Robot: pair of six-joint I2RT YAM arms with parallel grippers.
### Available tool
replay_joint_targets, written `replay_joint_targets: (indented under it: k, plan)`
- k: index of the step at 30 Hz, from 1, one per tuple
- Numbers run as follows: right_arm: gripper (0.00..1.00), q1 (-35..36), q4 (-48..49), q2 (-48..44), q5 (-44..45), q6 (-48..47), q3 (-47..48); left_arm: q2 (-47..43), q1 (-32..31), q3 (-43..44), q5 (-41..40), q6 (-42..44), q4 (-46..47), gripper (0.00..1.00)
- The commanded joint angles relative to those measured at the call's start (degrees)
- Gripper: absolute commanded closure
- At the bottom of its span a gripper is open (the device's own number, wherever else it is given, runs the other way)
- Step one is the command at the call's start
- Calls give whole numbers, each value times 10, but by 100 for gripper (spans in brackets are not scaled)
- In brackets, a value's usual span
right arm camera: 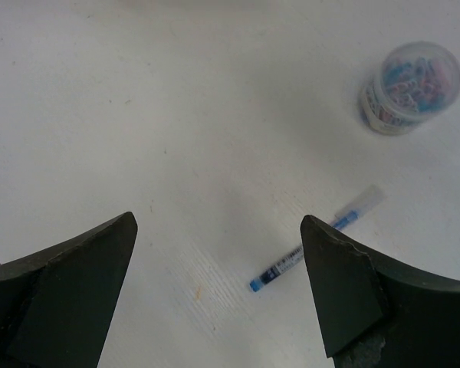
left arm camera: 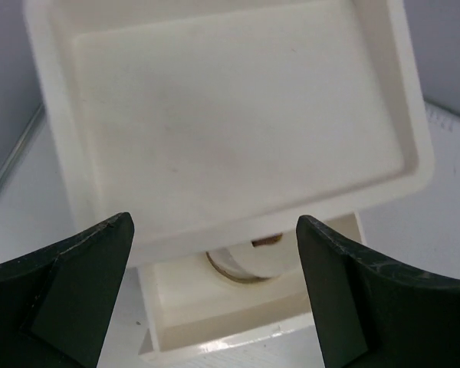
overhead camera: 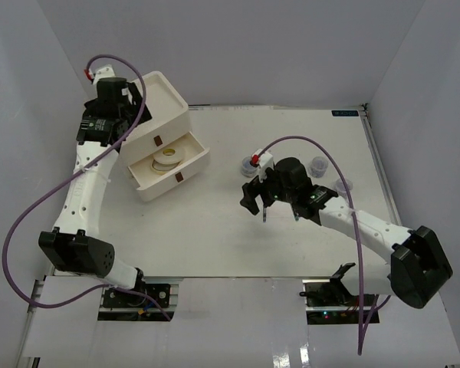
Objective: Sort the stationery into containers
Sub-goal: Close the drawer in the storage box.
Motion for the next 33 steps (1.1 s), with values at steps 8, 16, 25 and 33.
replay_joint_targets:
  k: [8, 16, 25, 33]
  plan:
    - [5, 62, 139, 169, 29, -18, 135, 20, 176, 53, 54, -13, 34, 2]
    - [2, 94, 182, 276, 47, -1, 219, 87, 221, 54, 104, -20, 67, 7]
    - [0, 113, 196, 354, 54, 30, 299, 121, 223, 38, 139, -21, 91, 24]
    - [7, 134, 188, 406, 59, 58, 346, 102, 222, -19, 187, -34, 99, 60]
